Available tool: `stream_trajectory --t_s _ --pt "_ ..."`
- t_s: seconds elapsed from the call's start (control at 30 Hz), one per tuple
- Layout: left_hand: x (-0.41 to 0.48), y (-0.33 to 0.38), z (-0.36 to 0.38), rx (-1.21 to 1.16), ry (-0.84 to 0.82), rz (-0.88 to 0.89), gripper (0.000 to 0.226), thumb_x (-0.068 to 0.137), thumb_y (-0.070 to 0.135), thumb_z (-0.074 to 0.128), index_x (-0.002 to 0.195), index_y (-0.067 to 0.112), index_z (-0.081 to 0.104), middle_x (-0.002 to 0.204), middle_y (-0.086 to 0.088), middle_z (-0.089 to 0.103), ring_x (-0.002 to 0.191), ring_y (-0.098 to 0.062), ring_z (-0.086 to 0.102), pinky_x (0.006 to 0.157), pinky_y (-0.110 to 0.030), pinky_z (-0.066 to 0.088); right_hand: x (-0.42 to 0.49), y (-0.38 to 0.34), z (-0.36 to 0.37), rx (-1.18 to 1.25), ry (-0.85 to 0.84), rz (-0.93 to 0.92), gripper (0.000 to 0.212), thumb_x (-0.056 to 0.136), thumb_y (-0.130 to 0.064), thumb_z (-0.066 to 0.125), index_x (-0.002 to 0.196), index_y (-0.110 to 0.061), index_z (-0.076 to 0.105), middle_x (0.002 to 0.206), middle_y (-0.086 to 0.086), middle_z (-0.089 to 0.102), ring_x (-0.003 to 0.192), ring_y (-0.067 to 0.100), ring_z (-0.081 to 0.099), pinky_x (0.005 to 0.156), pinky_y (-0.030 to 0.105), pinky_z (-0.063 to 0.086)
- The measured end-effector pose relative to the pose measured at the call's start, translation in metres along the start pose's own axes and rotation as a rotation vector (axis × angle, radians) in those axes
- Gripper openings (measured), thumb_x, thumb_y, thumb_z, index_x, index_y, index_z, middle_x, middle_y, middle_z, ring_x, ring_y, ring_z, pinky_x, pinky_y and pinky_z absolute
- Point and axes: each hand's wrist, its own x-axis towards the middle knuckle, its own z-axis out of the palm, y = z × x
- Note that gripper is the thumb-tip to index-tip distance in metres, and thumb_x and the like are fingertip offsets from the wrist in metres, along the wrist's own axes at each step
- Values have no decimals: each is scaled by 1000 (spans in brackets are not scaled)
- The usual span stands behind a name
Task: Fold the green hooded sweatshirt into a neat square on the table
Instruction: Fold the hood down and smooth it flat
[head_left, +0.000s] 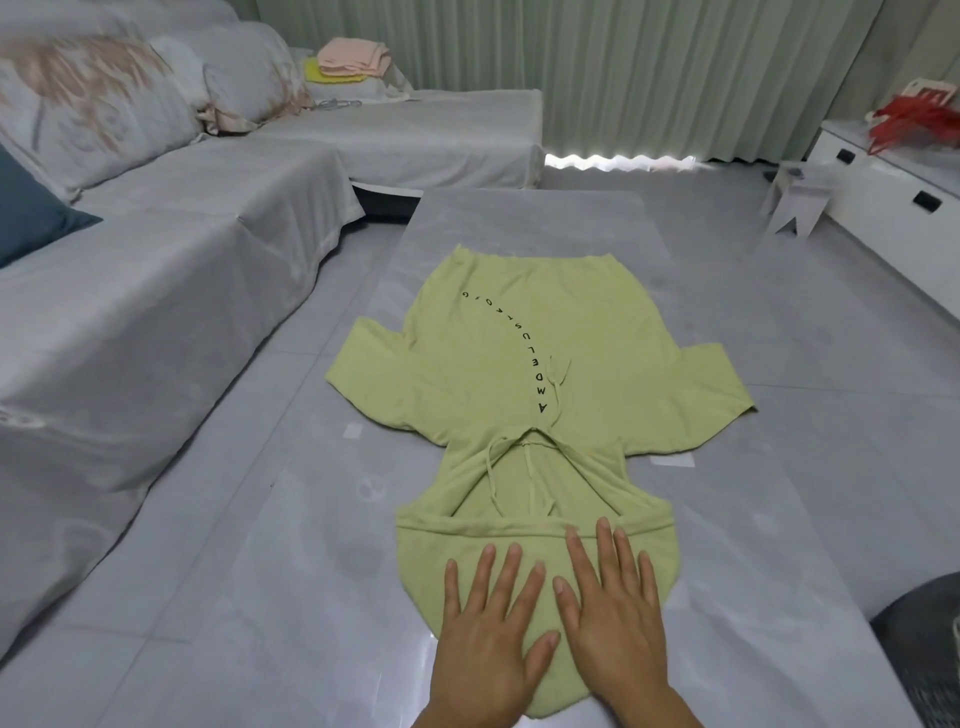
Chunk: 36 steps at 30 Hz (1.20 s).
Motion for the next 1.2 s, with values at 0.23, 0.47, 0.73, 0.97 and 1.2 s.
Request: stream_trajectory --t_s 0.23,0.47,0.73,0.97,1.2 --pt "-11 -5 0 42 39 84 66 87 67 28 137 26 40 144 -8 42 136 -24 29 99 -61 19 -1 -3 -8 1 -81 23 60 94 -54 8 136 -22 37 141 15 44 132 26 27 111 37 3" --pt "-37 -10 -3 6 3 7 74 84 70 27 134 17 43 143 -9 41 138 -20 21 109 -54 10 -9 -16 -16 25 -70 -26 61 95 -52 11 133 -18 44 146 12 38 141 19 10 112 35 1" --pt "-20 -30 -38 -594 334 -402 64 84 52 49 133 11 41 144 -9 39 133 -15 26 109 -21 15 -17 -22 -10 59 -67 -45 60 95 -49 6 138 -21 35 138 12 50 142 8 -12 112 36 3" --pt "47 -70 -67 -942 195 -946 69 78 16 71 134 1 34 117 -11 53 98 -23 51 83 -28 38 12 -64 -8 67 -114 -199 65 95 -50 7 126 -17 54 137 7 51 130 17 31 108 36 11" --pt "43 -36 -77 -725 263 -395 16 74 17 65 89 21 59 76 7 57 64 -7 49 60 -12 37 8 -60 -1 165 -151 -199 52 96 -40 17 132 -17 47 142 5 46 133 14 28 110 33 10"
